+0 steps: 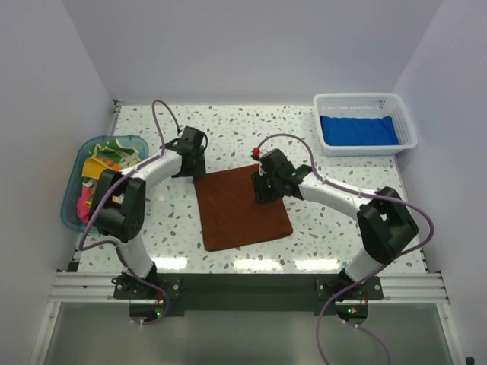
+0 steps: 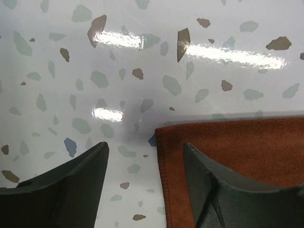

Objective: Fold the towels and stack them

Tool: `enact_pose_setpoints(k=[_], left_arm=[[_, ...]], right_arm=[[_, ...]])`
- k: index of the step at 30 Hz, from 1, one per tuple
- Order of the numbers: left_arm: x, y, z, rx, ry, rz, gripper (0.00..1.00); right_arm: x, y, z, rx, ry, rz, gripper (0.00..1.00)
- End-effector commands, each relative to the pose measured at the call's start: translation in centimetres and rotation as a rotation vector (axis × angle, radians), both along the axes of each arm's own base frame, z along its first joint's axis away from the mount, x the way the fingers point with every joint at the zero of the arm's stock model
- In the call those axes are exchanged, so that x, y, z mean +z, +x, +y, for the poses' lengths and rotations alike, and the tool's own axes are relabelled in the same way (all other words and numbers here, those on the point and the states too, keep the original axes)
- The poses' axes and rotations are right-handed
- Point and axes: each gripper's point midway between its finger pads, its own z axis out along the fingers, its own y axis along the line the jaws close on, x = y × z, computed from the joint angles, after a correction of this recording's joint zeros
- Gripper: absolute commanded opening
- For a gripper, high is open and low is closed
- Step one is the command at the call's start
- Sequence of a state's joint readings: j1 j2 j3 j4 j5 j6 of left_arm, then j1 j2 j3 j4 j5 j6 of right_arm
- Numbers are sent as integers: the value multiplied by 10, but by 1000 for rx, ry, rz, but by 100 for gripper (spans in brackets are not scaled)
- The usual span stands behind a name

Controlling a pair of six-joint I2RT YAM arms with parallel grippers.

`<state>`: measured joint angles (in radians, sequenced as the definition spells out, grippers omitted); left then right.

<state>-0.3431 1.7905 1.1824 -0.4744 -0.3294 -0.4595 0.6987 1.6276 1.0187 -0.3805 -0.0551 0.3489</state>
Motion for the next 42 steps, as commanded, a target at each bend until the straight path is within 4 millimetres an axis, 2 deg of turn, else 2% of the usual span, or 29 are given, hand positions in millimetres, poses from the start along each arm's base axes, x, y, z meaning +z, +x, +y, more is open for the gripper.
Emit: enact_pose_setpoints(k=[1,3,5,6,8,9,10,11,12,13,14,15,19,20,23,24,25,26,27,28,30,38,42], left_arm=[[48,17,6,19,6,-108,71],[57,18,7,1,13,-128,73],[64,19,5,-35,9,-146,73],[64,21,4,-73,19,-156,73],[66,22,0,-120,13,-171,73],[63,23,-2,-163,20,-174,73],[62,24,-3,-184,19,-174,73],[58,24,-7,-213,8,-168,72],[55,26,-8,-248,18,-170,71],[51,25,-9,-267,21,-160,71],[45,25,-12,-294,18,-145,70],[42,26,-13,-338,33,-139,70],[31,24,-21,-461,30,-105,71],[27,24,-22,-474,26,-95,71],[23,25,-23,-556,37,-68,73],[24,26,-24,-582,39,-61,73],[19,25,-28,-608,16,-47,73],[18,26,-27,-613,21,-41,73],[18,25,-29,-642,9,-29,74],[16,24,-29,-656,6,-18,74],[7,21,-27,-686,5,22,75],[-1,19,-23,-701,-14,53,74],[-4,17,-19,-694,-3,69,73]], right_arm=[[51,32,3,56,-22,-150,41],[63,50,-2,59,-54,-202,41],[63,65,-10,114,-82,-220,42],[73,76,-12,121,-86,-252,42],[71,91,-18,178,-87,-255,41],[78,101,-16,194,-74,-274,40],[77,107,-17,214,-74,-280,40],[66,116,-21,215,-92,-258,38],[72,125,-18,227,-95,-278,38],[69,130,-20,261,-119,-288,38],[55,136,-22,280,-148,-267,38],[57,143,-21,302,-158,-285,39],[43,168,-27,408,-219,-301,42],[41,168,-28,436,-218,-288,47],[35,181,-25,502,-225,-292,51],[41,187,-21,521,-202,-307,51],[27,189,-22,549,-208,-278,51],[21,186,-26,566,-215,-240,51],[23,191,-25,574,-221,-245,51],[9,192,-29,592,-227,-212,51],[-5,188,-28,624,-180,-154,51],[-26,182,-24,650,-122,-88,47],[-39,183,-29,628,-119,-64,41]])
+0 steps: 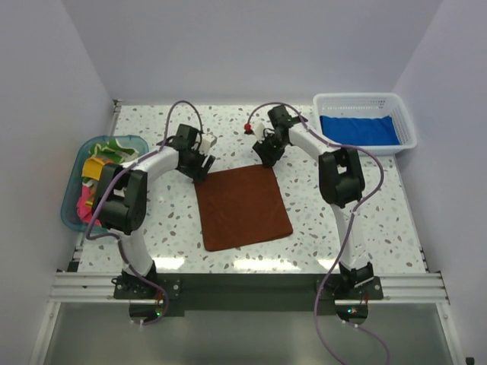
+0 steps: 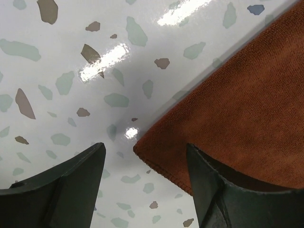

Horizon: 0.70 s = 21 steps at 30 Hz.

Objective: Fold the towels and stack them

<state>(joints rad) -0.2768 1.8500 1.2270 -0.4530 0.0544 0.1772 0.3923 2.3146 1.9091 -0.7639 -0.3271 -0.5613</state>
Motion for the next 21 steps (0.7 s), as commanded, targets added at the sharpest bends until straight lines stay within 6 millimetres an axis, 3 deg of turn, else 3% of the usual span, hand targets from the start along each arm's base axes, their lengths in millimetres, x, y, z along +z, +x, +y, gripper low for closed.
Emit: enact_pose_setpoints(k=[1,5,6,8,15,21], left_arm=[[9,9,0,-26,-10,-17,74],[11,10,2,-19,-9,-24,73],[10,10,3,-16,-6,-22,73],[10,11,4,-12,-7,-23,72],[8,22,-3,-20,-35,-17,63],[9,30,-5,-24,-54,-16,52]], right_arm=[[-10,-3,-1,16,14,43,40],[-23,-5,-12,-8,-23,64,26],[-24,-4,-15,-21,-25,62,11],[-25,-1,-18,-51,-9,52,0],[-6,8,-28,-121,57,27,0],[-10,1,-30,-122,51,47,0]])
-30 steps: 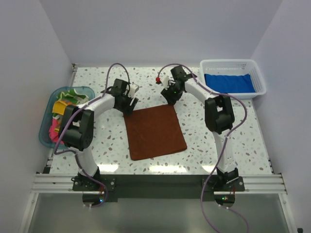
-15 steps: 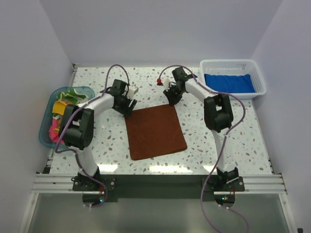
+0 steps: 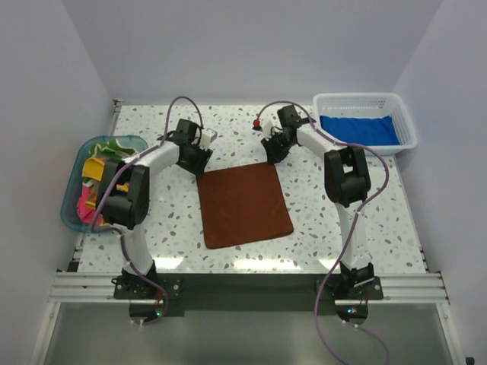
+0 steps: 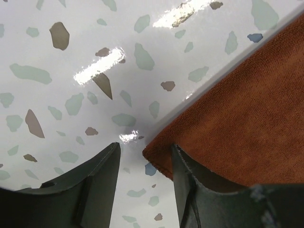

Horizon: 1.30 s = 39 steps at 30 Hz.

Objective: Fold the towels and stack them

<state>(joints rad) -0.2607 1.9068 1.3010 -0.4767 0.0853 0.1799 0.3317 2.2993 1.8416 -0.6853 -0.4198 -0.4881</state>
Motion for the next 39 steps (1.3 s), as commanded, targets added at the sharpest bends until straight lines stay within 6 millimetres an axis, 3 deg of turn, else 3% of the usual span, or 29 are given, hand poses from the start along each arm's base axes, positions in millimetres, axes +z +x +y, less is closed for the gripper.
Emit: enact_pose_setpoints(k=[1,6,11,17,20,23,24,26,29,33,39], left_arm=[[7,15,-2,-25,-26,-20,51],[-3,12,-8,-38,-52,11,50],[-16,-5,-5,-32,-42,71,48],[-31,-16,9,0,20,113,36],[-37,-21,14,1,45,138,29],[-43,-25,14,-13,52,157,15],[-42,-23,14,-16,56,151,6],[-43,-19,15,-22,68,147,0],[-34,-3,15,-26,78,116,0],[-3,36,10,4,70,-10,0],[37,65,12,67,62,-175,0]], right_arm=[[-8,-5,-19,-33,-54,20,0],[-9,-9,-19,-31,-58,28,0],[-9,-11,-23,-34,-70,30,0],[-6,-11,-24,-38,-75,24,0],[-6,-9,-27,-52,-87,9,0],[-1,-3,-30,-85,-104,-6,0],[0,-1,-30,-93,-105,-11,0],[9,6,-31,-132,-105,-36,0],[26,21,-36,-205,-104,-98,0],[54,37,-34,-266,-69,-179,0],[85,47,-34,-341,-22,-254,0]])
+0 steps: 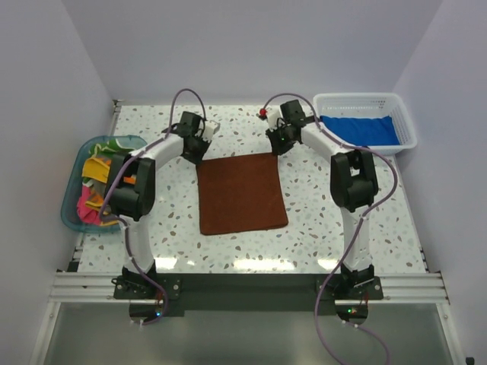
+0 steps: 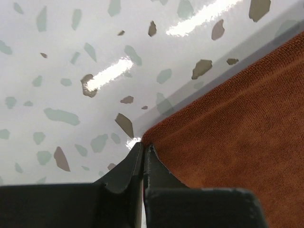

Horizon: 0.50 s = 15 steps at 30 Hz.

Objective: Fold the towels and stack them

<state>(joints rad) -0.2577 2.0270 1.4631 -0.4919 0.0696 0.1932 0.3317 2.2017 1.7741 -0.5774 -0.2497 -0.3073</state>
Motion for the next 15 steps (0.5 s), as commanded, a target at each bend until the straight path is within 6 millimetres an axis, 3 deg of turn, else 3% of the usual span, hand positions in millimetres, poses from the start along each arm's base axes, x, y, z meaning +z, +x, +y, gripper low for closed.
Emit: enact_pose_setpoints(k=[1,6,9,15], left_arm=[[42,28,19,73,49,-166,0],[69,25,24,91,45,-251,0],[78,17,25,83,38,-276,0],[75,-9,20,80,-17,-239,0]], right_arm=[[58,27,-18,-122,7,-167,0],[74,25,-23,-149,10,-211,0],[83,15,-21,-133,38,-217,0],[92,-3,-24,-149,60,-218,0]])
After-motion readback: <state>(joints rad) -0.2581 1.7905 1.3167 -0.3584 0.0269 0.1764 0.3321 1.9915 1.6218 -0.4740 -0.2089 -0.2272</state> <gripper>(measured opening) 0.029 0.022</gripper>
